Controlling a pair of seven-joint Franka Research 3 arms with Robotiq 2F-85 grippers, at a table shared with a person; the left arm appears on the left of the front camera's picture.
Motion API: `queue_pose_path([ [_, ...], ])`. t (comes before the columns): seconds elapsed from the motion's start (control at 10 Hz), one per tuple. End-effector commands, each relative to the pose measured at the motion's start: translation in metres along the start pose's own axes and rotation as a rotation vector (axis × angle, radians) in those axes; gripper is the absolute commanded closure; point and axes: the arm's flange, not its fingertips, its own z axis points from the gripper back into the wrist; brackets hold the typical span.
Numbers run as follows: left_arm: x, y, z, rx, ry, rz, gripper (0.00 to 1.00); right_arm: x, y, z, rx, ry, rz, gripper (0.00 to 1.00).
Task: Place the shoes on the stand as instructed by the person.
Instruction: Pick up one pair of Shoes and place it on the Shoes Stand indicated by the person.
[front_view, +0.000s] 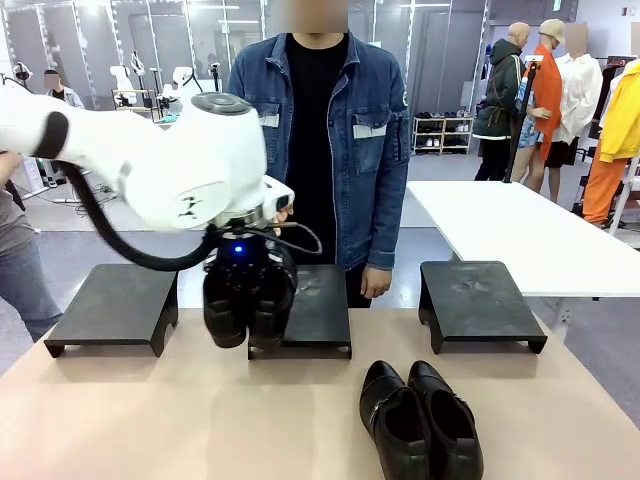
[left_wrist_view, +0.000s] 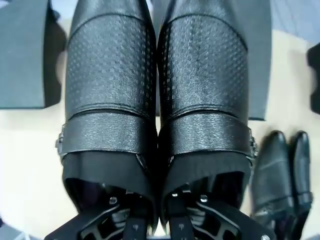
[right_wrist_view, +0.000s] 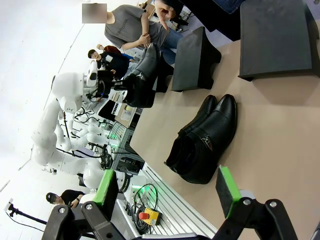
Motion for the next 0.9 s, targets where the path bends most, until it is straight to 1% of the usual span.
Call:
queue_pose_path([
  [0.0, 0.036, -0.030, -0.002, 0.008, -0.017, -0.027, 0.92, -0.001, 0.001, 0.001, 0.006, -0.004, 0.003, 0.00],
  [0.1, 0.046, -0.038, -0.010, 0.013, -0.017, -0.029, 0.92, -0.001, 0.001, 0.001, 0.006, -0.004, 0.003, 0.00],
  [0.3, 0.061, -0.052, -0.024, -0.028, -0.035, -0.055, 0.92, -0.001, 0.001, 0.001, 0.006, -0.004, 0.003, 0.00],
  [0.4, 0.065, -0.057, -0.030, -0.051, -0.052, -0.092, 0.92, -0.001, 0.001, 0.001, 0.006, -0.004, 0.003, 0.00],
  [0.5, 0.071, -0.061, -0.035, -0.067, -0.050, -0.092, 0.92, -0.001, 0.001, 0.001, 0.006, -0.004, 0.003, 0.00],
  [0.6, 0.077, -0.064, -0.042, -0.046, -0.081, -0.096, 0.92, -0.001, 0.001, 0.001, 0.006, -0.004, 0.003, 0.00],
  [0.8, 0.082, -0.068, -0.052, -0.064, -0.095, -0.101, 0.92, -0.001, 0.001, 0.001, 0.006, -0.004, 0.003, 0.00],
])
